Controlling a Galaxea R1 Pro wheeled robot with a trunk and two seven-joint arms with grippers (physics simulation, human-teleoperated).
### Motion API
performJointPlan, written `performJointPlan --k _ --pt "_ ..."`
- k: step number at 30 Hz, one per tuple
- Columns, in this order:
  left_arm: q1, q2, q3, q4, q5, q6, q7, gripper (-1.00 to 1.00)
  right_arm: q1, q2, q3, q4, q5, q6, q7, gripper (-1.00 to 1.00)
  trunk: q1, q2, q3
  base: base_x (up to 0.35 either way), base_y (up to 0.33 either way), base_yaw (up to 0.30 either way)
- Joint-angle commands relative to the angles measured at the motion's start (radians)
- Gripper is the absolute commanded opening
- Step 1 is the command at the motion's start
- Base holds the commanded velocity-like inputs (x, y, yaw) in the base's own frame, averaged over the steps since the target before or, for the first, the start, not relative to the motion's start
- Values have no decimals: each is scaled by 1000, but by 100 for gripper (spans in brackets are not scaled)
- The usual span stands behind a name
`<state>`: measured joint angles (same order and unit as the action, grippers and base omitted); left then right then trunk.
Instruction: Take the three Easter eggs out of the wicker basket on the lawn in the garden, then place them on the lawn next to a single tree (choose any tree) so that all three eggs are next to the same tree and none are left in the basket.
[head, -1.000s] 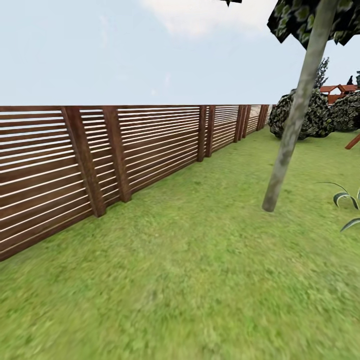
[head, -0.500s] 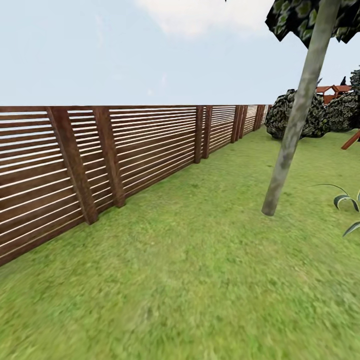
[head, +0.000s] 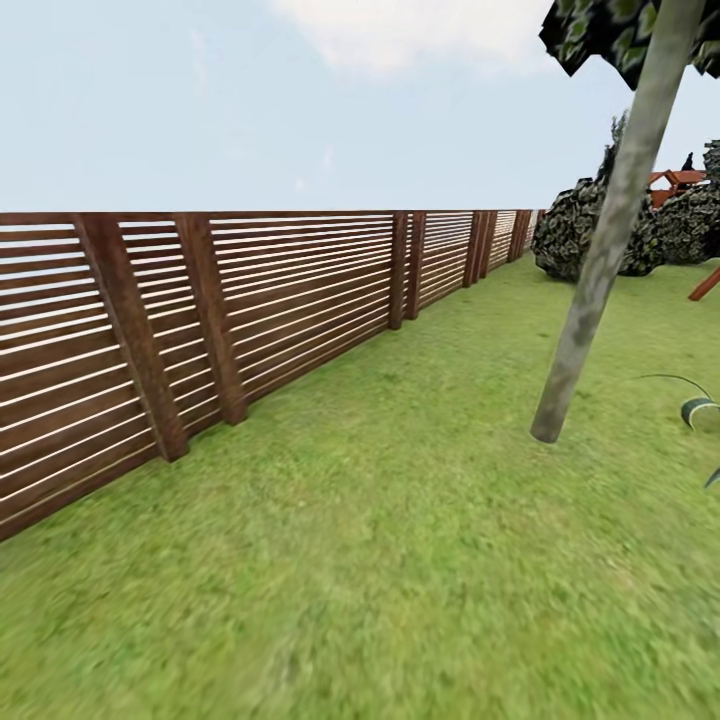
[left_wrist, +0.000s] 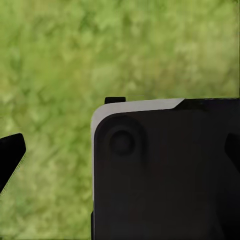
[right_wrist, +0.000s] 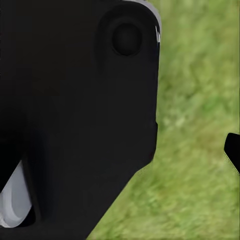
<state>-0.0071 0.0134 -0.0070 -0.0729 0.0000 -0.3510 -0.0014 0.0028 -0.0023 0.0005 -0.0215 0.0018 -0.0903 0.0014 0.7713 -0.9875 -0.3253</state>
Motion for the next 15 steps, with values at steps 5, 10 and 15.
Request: performJointPlan --k 5,10,15 --pt "-1 0 -1 1 0 -3 0 100 0 -8 -2 -1 1 -2 0 100 1 -1 -1 323 0 0" --pt "-1 0 0 1 0 -3 0 100 0 -6 -1 -1 1 -2 0 100 1 -1 -1 323 0 0" --pt "-1 0 0 1 0 -3 0 100 0 -2 1 -1 0 -2 0 100 1 -1 -1 323 0 0"
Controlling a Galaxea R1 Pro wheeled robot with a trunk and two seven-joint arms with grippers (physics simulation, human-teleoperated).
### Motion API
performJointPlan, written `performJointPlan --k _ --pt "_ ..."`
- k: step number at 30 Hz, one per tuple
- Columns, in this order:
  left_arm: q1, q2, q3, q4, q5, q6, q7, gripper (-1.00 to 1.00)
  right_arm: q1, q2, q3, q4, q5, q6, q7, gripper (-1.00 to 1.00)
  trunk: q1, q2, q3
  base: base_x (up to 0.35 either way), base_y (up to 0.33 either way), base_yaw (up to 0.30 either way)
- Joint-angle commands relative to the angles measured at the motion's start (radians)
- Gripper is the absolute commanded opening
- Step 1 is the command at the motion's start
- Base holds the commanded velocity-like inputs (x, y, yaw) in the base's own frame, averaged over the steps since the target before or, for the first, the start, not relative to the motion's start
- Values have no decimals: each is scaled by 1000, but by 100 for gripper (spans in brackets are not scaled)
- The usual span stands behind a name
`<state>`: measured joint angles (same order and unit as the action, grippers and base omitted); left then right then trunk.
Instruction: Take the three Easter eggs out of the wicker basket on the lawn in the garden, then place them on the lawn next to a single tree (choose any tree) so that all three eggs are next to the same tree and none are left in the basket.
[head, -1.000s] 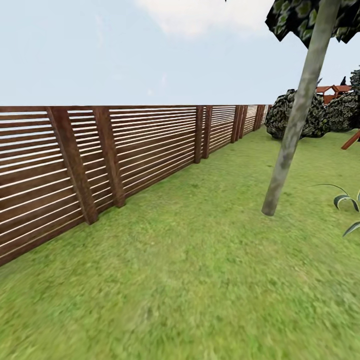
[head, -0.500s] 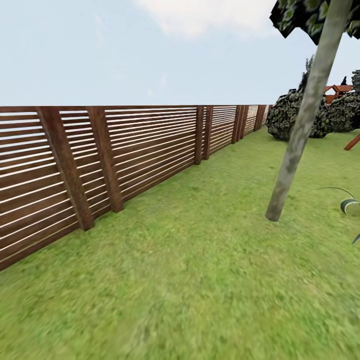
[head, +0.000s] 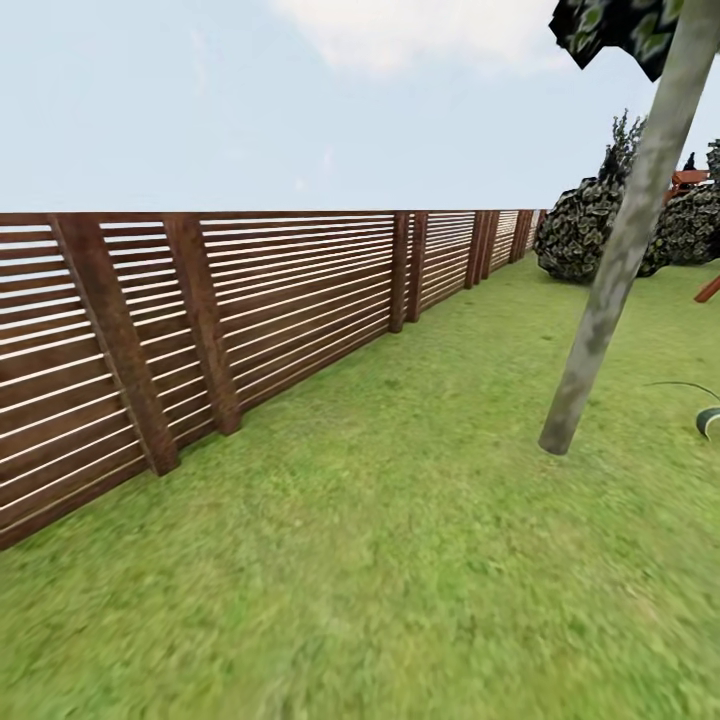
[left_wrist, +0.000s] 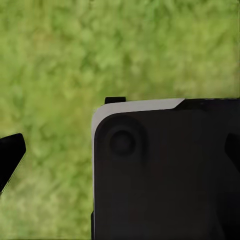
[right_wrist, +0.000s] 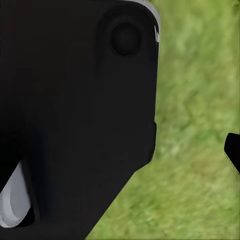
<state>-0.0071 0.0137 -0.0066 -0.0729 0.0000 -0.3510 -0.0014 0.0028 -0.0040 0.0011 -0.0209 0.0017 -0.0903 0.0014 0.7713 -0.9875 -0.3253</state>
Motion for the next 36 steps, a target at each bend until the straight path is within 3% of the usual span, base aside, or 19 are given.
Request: performJointPlan --k 1,36 --pt "-1 0 -1 1 0 -3 0 100 0 0 0 -1 0 -2 0 100 1 -1 -1 323 0 0" --pt "-1 -1 0 1 0 -4 0 100 0 -3 -2 -2 1 -2 0 100 1 -1 -1 323 0 0"
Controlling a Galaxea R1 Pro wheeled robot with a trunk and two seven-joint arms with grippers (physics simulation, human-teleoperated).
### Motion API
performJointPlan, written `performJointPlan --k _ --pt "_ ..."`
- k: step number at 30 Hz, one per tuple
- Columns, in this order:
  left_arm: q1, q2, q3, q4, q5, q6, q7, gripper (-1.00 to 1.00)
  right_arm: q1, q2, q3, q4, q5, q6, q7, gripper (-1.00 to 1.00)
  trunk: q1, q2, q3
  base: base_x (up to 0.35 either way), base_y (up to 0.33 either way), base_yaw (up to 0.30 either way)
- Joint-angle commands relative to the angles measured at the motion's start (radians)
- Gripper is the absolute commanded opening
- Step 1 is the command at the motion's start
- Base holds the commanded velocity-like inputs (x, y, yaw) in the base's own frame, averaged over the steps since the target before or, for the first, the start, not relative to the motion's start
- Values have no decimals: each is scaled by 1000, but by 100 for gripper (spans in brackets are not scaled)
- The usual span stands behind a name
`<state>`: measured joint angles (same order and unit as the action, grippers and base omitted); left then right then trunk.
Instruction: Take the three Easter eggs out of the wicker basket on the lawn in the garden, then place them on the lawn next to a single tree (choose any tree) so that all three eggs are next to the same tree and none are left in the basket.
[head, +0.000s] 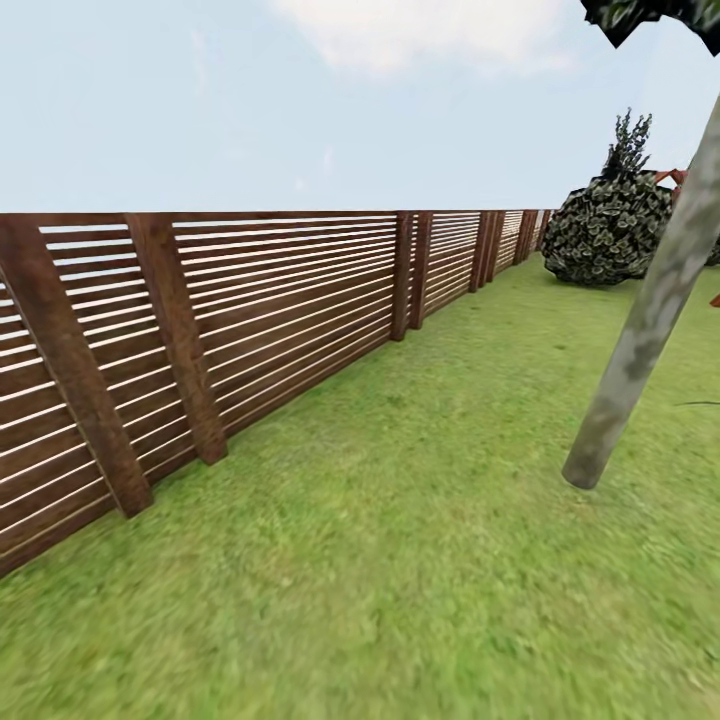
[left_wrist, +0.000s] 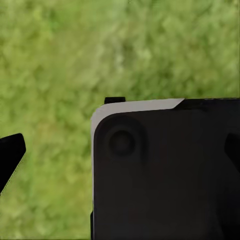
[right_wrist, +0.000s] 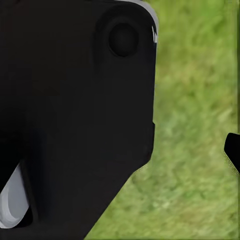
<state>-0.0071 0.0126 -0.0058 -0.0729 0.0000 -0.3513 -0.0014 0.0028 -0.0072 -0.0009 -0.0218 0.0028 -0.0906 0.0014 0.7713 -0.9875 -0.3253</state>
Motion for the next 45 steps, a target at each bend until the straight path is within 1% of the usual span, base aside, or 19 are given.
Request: performJointPlan --k 1,41,45 --pt "-1 0 -1 1 0 -3 0 100 0 0 0 -1 0 -2 0 100 1 -1 -1 323 0 0" --pt "-1 1 -2 1 0 -4 0 100 0 0 -1 -2 0 -2 0 100 1 -1 -1 327 0 0" --pt "-1 1 -2 1 0 -4 0 100 0 5 2 -2 -2 -3 0 100 1 -1 -1 330 0 0"
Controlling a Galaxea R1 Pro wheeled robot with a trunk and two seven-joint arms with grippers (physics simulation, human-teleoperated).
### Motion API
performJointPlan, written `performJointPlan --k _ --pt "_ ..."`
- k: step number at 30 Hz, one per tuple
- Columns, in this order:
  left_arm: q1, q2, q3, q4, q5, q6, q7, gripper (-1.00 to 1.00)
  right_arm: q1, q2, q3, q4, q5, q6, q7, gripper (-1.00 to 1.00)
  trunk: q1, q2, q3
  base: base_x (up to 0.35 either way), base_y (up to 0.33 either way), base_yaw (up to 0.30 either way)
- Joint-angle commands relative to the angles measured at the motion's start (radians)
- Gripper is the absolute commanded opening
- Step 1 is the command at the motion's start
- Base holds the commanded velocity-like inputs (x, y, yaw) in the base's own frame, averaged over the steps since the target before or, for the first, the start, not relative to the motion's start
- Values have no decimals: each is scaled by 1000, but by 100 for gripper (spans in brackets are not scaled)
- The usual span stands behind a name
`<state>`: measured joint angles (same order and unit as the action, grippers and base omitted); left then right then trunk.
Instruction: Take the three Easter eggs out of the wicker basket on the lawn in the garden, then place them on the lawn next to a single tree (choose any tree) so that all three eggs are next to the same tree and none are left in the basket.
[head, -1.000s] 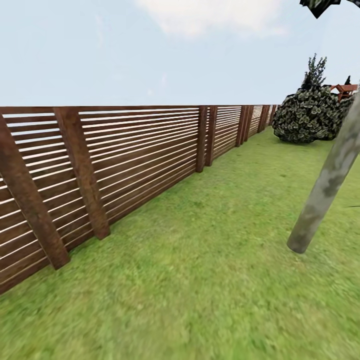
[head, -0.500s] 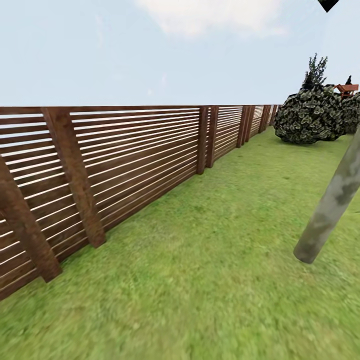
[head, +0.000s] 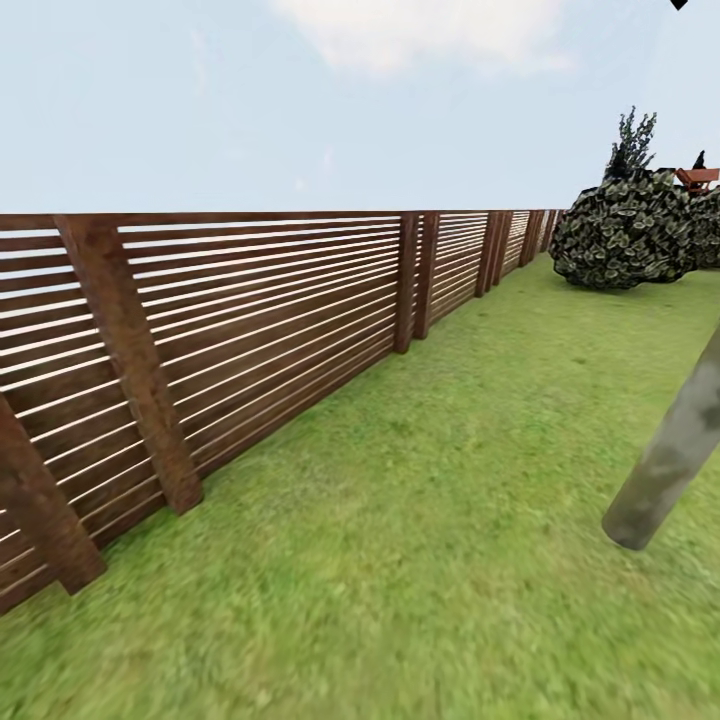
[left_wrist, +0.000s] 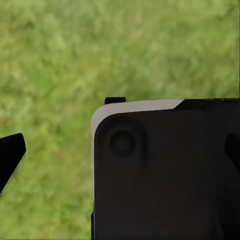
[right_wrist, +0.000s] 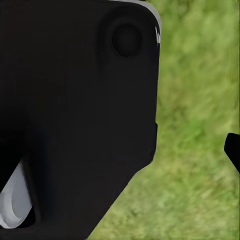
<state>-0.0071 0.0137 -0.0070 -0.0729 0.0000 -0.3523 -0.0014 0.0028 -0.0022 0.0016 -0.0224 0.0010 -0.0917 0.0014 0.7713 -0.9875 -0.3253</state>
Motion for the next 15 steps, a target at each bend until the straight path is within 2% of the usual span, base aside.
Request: performJointPlan --k 1,11,15 --pt "-1 0 -1 1 0 -3 0 100 0 1 -1 -1 0 -2 0 100 1 -1 -1 330 0 0" --pt "-1 0 -1 1 0 -3 0 100 0 1 -5 -2 -4 -3 0 100 1 -1 -1 327 0 -2" --pt "-1 0 -1 1 0 -3 0 100 0 3 -5 -2 -4 -4 0 100 1 -1 -1 319 0 -126"
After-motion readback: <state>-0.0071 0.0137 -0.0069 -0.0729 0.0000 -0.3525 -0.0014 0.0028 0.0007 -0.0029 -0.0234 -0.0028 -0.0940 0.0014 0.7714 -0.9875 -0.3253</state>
